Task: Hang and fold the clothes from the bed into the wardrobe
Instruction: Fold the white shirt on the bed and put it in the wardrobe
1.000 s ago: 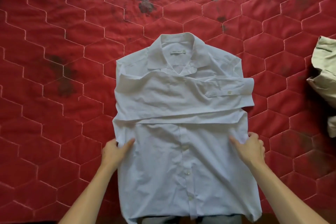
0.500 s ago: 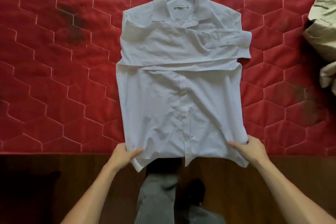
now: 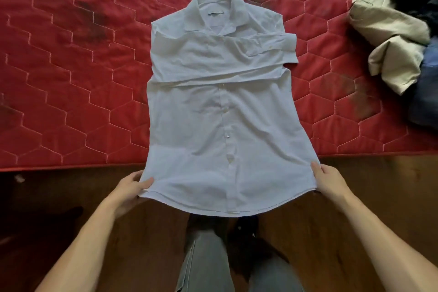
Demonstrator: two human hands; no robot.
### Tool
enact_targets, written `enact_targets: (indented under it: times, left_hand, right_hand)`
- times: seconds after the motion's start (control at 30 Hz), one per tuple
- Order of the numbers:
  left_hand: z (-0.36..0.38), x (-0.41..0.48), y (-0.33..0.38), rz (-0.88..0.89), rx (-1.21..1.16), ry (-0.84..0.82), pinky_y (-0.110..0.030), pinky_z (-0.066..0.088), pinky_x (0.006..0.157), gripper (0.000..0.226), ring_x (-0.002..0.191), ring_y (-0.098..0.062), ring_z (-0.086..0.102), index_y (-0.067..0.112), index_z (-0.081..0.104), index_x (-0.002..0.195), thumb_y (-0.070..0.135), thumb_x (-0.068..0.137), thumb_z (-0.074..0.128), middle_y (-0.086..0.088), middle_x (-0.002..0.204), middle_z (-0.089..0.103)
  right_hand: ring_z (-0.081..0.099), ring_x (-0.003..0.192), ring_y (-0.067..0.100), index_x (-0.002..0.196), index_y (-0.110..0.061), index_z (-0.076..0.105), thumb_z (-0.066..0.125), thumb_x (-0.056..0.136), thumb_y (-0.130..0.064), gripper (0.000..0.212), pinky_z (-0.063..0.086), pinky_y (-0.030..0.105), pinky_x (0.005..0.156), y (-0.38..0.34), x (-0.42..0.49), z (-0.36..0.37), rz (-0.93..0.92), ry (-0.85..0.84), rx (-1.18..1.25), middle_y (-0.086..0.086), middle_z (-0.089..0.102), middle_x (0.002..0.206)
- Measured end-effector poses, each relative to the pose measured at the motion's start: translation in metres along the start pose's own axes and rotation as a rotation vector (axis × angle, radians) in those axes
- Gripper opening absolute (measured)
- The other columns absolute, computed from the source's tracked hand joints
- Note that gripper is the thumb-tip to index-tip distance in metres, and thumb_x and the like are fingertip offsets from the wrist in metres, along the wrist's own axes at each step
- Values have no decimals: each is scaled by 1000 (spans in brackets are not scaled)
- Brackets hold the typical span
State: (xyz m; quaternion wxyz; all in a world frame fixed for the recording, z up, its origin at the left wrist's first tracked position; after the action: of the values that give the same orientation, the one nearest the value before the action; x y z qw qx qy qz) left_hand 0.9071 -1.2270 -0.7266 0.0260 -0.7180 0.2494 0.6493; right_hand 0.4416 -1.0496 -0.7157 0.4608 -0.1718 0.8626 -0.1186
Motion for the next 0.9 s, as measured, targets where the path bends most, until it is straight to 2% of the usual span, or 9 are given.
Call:
enact_targets:
  times: [0.1,0.2,0.3,0.43,0.53,0.67,0.73,0.8,0.9]
  left_hand:
    - [1,-2,47,116,-145,50,-33,55,76,63,102,-20,65,18,36,151,6,95,62,-7,130,60]
    - [4,7,111,207,-284,11,-27,59,71,44,101,-18,67,14,52,140,-1,98,53,-10,117,68]
    - [3,32,177,251,-397,-20,-20,60,64,30,84,-13,70,4,60,126,-4,99,48,-11,104,70]
    - [-6,81,274,298,-578,-20,-17,59,63,24,68,-8,72,2,60,115,-7,98,46,-11,92,70]
    - [-17,117,348,322,-682,3,-17,59,62,21,65,-10,73,3,58,107,-10,98,43,-13,88,69]
    - [-16,158,424,320,-748,5,-28,62,72,14,83,-23,76,1,52,111,-1,101,44,-21,108,64]
    - [-5,177,443,309,-621,36,-35,60,82,16,94,-27,72,3,50,115,11,102,46,-24,112,62]
    - [6,194,446,370,-246,188,-38,57,83,35,92,-26,67,9,51,126,23,95,56,-22,114,63]
    - [31,203,436,586,513,458,-44,47,97,57,109,-31,57,14,47,139,28,87,65,-16,122,60]
  right_hand:
    - [65,88,34,100,6,68,43,103,-39,51,46,37,74,-34,2,-11,19,12,139,25,70,100]
    - [66,79,33,97,4,70,52,100,-40,47,51,39,79,-82,18,-22,36,38,320,20,71,87]
    - [51,56,15,76,-8,67,58,99,-33,35,43,31,60,-138,51,-30,68,30,525,5,57,64]
    - [41,35,3,78,-12,59,56,100,-26,27,35,16,38,-225,113,-46,88,29,762,-8,48,43]
    - [39,35,3,82,-12,57,53,102,-26,25,30,16,35,-286,171,-61,84,31,914,-2,46,54]
    - [62,49,8,94,-10,54,40,107,-23,23,46,18,46,-350,240,-69,109,122,1145,3,62,77]
    - [67,65,11,98,-14,52,37,107,-29,23,49,21,54,-366,262,-59,120,131,1050,5,62,86]
    - [61,63,12,90,-21,53,49,96,-34,15,46,22,55,-362,275,-46,97,219,645,7,55,86]
    - [52,119,35,129,-11,53,65,82,-39,56,42,40,101,-332,272,-29,68,378,39,20,52,130]
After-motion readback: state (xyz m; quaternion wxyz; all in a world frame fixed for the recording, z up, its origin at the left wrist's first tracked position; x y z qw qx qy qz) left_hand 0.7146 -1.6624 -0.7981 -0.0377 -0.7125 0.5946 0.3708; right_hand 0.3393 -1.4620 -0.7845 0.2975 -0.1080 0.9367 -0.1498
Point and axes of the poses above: each hand's wrist, its own x-axis towards the middle knuckle, its own z-axis out of the palm, y = z × x, the point moved 4 cm from there along x, towards the middle knuckle
